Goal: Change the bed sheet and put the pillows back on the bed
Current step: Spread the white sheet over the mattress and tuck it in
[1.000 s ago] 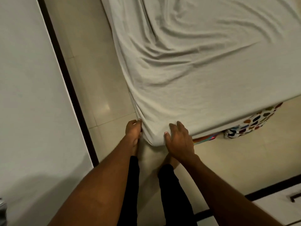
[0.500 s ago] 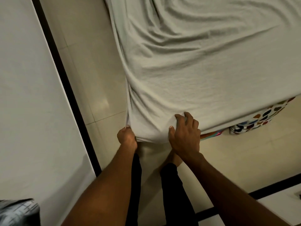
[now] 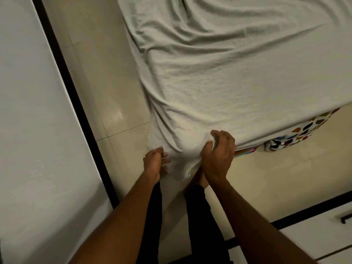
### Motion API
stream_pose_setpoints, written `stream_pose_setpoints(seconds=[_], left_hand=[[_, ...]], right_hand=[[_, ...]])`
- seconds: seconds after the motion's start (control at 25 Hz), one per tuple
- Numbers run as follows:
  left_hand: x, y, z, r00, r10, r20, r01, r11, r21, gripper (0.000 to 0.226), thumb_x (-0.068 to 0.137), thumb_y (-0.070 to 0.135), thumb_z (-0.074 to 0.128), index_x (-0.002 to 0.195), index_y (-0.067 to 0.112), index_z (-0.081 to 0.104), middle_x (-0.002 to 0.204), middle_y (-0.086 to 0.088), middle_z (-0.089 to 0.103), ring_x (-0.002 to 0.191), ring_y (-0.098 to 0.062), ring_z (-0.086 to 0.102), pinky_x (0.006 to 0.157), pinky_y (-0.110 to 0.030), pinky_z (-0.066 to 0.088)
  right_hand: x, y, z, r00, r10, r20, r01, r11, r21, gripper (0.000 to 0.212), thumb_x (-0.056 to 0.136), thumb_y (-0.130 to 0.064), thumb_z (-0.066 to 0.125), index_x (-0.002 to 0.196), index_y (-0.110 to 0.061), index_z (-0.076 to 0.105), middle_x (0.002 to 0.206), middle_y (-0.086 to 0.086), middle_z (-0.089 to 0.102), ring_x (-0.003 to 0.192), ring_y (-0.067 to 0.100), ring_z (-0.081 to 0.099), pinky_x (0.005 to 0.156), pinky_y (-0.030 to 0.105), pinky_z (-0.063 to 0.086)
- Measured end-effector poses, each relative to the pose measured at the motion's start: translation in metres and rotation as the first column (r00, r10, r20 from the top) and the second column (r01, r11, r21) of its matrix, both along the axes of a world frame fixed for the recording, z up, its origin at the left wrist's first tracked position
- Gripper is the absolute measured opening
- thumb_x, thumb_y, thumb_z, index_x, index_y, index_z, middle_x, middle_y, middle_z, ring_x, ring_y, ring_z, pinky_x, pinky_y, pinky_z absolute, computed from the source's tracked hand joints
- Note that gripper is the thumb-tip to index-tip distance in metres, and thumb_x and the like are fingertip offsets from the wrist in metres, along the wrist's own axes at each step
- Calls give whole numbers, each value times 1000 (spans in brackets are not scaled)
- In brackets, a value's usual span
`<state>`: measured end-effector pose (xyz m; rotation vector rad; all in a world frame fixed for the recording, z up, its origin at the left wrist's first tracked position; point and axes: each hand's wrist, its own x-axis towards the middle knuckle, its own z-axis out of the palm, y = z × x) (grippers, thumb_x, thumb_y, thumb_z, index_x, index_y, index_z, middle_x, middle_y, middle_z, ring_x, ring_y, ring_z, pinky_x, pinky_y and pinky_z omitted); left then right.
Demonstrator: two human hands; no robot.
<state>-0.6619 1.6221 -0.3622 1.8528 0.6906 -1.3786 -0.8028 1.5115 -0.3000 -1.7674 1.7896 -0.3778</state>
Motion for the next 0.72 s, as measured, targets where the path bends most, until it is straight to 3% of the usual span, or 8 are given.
stream_pose_setpoints(seconds=[0.04, 0.12, 0.2, 0.28, 0.44, 0.52, 0.6, 0.72], left_hand=[[-1, -12, 0, 997, -20, -77, 17, 999, -36, 28, 99, 41, 62, 98, 15, 71, 94, -5, 73, 83, -24, 71, 64, -35, 54], [-8, -33, -2, 968, -40, -249, 34, 999, -28, 38, 97, 49, 61, 108, 13, 68, 105, -7, 72, 100, -30, 71, 80, -48, 61], [-10, -43, -14, 911, 41, -411, -33, 999, 27, 54, 89, 59, 65, 117, 13, 64, 121, -15, 68, 111, -41, 65, 88, -67, 56], [-15, -44, -35, 837, 193, -512, -136, 980, 147, 70, 78, 66, 70, 124, 15, 60, 133, -18, 63, 116, -49, 61, 87, -76, 50], [-27, -48, -31, 858, 209, -470, -163, 977, 137, 48, 98, 44, 57, 119, 2, 63, 122, -21, 69, 115, -41, 67, 91, -54, 58], [-27, -40, -43, 913, 162, -374, -121, 984, 132, 29, 95, 21, 61, 118, 5, 67, 118, -17, 73, 108, -38, 71, 78, -52, 63], [-25, -27, -57, 954, 143, -262, -115, 986, 121, 31, 86, 6, 64, 117, 8, 67, 116, -13, 75, 100, -36, 75, 69, -49, 62], [-30, -11, -80, 991, 91, -93, -75, 984, 160, 50, 78, 11, 71, 128, 13, 65, 129, -5, 70, 101, -31, 77, 71, -47, 64]], right_hand=[[-6, -2, -7, 965, -245, 89, 240, 968, 68, 35, 90, -17, 59, 124, -19, 67, 130, 2, 60, 123, 20, 55, 108, 33, 44], [-21, -10, -17, 719, -692, 65, 641, 696, 324, 32, 88, -23, 57, 117, -20, 70, 118, 3, 68, 111, 25, 65, 101, 42, 54], [-37, -18, -25, 483, -874, -48, 724, 368, 584, 27, 86, -26, 63, 109, -13, 69, 105, 12, 71, 96, 31, 70, 92, 49, 60], [-46, -29, -27, 359, -931, -65, 615, 184, 767, 21, 94, -18, 65, 106, -1, 65, 99, 23, 71, 77, 29, 66, 76, 43, 60], [-55, -59, -49, 341, -938, -55, 513, 137, 848, 27, 103, -31, 59, 122, -12, 64, 101, 1, 70, 78, 17, 64, 56, 30, 54], [-60, -64, -64, 323, -943, -77, 569, 129, 812, 32, 98, -29, 66, 124, -11, 65, 100, 1, 71, 83, 21, 68, 48, 28, 57], [-67, -60, -79, 379, -923, -66, 616, 198, 762, 40, 86, -26, 79, 119, -11, 61, 107, 8, 69, 92, 32, 69, 66, 41, 64], [-78, -48, -95, 576, -813, -83, 653, 396, 645, 57, 72, -42, 79, 113, -6, 62, 111, 15, 71, 100, 41, 69, 88, 52, 61]])
